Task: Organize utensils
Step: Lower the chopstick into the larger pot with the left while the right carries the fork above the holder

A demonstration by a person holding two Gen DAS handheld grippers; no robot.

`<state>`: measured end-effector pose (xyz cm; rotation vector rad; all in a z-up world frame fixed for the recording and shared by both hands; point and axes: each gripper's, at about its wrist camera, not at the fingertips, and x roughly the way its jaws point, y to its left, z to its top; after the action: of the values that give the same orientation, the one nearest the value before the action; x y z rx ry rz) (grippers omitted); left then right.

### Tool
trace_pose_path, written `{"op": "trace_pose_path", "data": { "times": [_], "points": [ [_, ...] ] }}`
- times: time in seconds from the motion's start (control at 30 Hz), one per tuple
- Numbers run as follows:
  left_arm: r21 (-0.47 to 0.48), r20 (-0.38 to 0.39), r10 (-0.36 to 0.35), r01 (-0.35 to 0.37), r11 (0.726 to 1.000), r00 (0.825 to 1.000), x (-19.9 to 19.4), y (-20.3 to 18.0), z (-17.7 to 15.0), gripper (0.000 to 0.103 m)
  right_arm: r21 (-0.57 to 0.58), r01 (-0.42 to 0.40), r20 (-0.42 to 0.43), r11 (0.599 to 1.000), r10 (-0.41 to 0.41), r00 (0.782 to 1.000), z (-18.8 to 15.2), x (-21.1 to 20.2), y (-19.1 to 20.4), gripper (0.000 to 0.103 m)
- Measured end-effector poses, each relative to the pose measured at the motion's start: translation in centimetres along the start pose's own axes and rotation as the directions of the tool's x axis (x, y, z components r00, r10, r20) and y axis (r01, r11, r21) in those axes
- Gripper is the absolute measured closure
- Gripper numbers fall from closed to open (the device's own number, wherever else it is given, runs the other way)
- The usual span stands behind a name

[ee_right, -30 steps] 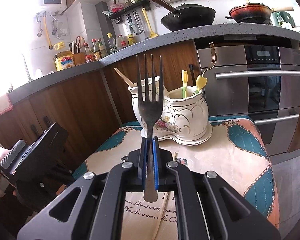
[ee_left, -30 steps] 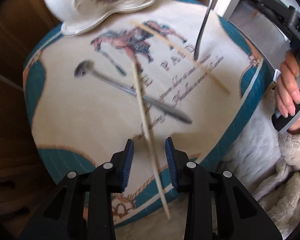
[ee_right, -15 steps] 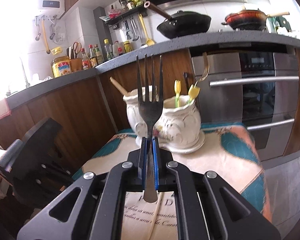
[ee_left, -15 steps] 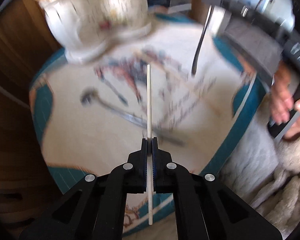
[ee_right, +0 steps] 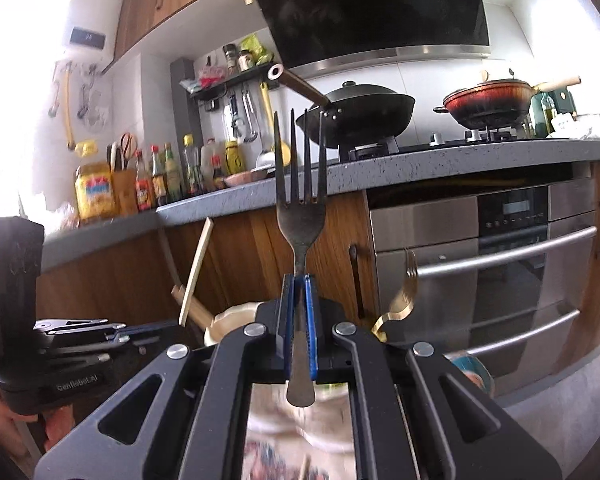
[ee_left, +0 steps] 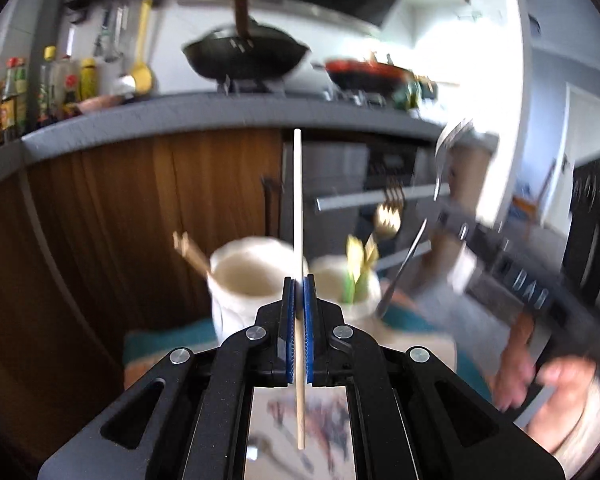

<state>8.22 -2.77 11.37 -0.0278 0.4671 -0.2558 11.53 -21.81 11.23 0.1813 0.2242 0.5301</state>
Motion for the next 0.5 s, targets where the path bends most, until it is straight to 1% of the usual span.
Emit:
{"op": "trace_pose_path", "data": {
  "times": [0.07, 0.13, 0.2, 0.27, 0.3, 0.33, 0.4, 0.5],
  "points": [
    [-0.013, 0.067, 0.014, -0.013, 1.000, 0.998, 0.7, -0.1, 1.2, 0.098, 0.028, -0.004, 0.009, 1.000, 0.004, 1.000, 0.4, 1.3, -0.7, 0.097],
    [-0.019, 0.126, 0.044, -0.042, 0.999, 0.991, 0.9, 0.0, 2.5, 0.098, 0.056, -0.018, 0.010, 0.998, 0.018, 1.000, 0.5, 2.2, -1.4, 0.097],
    [-0.037, 0.176, 0.088, -0.082, 0.996, 0.981, 1.3, 0.2, 3.6, 0.098, 0.072, -0.017, 0.003, 0.997, 0.016, 1.000, 0.2, 3.1, -1.9, 0.097],
    [-0.052, 0.219, 0.113, -0.104, 0.993, 0.969, 2.2, 0.8, 5.0, 0.098, 0.072, 0.001, -0.009, 0.997, 0.000, 1.000, -0.2, 3.7, -2.2, 0.097],
    [-0.056, 0.232, 0.124, -0.114, 0.992, 0.965, 2.4, 0.9, 5.1, 0.098, 0.071, 0.004, -0.013, 0.997, -0.003, 1.000, -0.4, 3.9, -2.3, 0.097],
    [-0.058, 0.257, 0.139, -0.128, 0.990, 0.956, 3.0, 1.1, 5.2, 0.098, 0.066, 0.012, -0.015, 0.998, -0.011, 1.000, -0.6, 4.0, -2.3, 0.097],
    [-0.050, 0.265, 0.156, -0.148, 0.988, 0.952, 3.7, 1.0, 5.5, 0.098, 0.033, 0.044, -0.021, 0.998, -0.044, 0.999, -0.8, 4.3, -2.0, 0.097],
    [-0.026, 0.260, 0.170, -0.169, 0.985, 0.950, 4.9, 0.6, 5.4, 0.098, -0.013, 0.075, -0.035, 0.997, -0.076, 0.997, -1.3, 4.5, -1.6, 0.097]
  ]
}}
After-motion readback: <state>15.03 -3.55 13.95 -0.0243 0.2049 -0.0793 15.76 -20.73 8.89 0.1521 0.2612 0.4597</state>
